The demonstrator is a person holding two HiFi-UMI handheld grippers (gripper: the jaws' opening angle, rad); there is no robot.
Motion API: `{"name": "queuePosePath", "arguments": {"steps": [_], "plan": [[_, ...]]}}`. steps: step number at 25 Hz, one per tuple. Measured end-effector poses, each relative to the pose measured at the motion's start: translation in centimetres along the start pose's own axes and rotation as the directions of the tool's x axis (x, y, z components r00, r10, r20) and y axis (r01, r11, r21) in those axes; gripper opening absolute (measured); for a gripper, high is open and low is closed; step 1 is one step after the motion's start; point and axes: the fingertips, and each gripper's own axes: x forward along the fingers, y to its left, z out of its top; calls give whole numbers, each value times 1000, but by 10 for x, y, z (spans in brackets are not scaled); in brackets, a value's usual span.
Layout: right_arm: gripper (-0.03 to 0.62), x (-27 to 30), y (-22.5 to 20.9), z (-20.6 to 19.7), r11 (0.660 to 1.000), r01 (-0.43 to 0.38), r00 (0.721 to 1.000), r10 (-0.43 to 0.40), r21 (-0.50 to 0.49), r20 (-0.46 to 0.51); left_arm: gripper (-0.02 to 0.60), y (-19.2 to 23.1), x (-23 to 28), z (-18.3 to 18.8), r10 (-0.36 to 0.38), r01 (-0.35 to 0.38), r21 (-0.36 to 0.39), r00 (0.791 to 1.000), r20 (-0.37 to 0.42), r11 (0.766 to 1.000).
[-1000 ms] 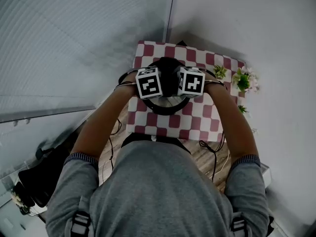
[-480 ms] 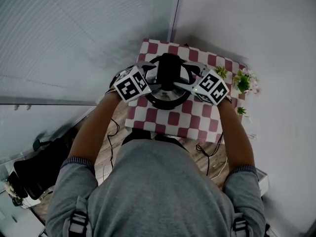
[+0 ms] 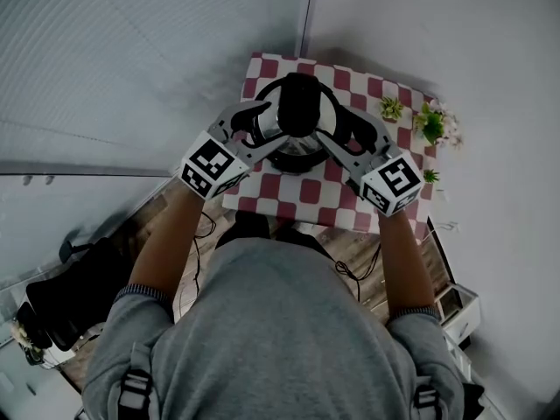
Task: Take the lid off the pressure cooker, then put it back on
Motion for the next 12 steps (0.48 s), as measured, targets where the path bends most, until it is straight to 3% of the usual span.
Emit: {"name": "queuePosePath", "arguments": {"steps": [3, 6, 10, 12], "plan": [[257, -13, 17, 6, 1000, 21, 999, -21, 2, 38, 188, -13, -14, 9, 46, -47, 12, 996, 76, 999], [226, -24, 35, 10, 999, 43, 997, -42, -20, 60, 150, -30, -27, 12, 73, -72, -12, 989, 131, 997], [150, -35, 53, 9, 996, 76, 994, -72, -47, 81, 49, -46, -43, 10, 127, -123, -35, 976, 175, 992], [122, -40, 61, 7, 996, 78, 993, -73, -47, 92, 37, -53, -48, 12, 142, -134, -51, 969, 204, 990]]}}
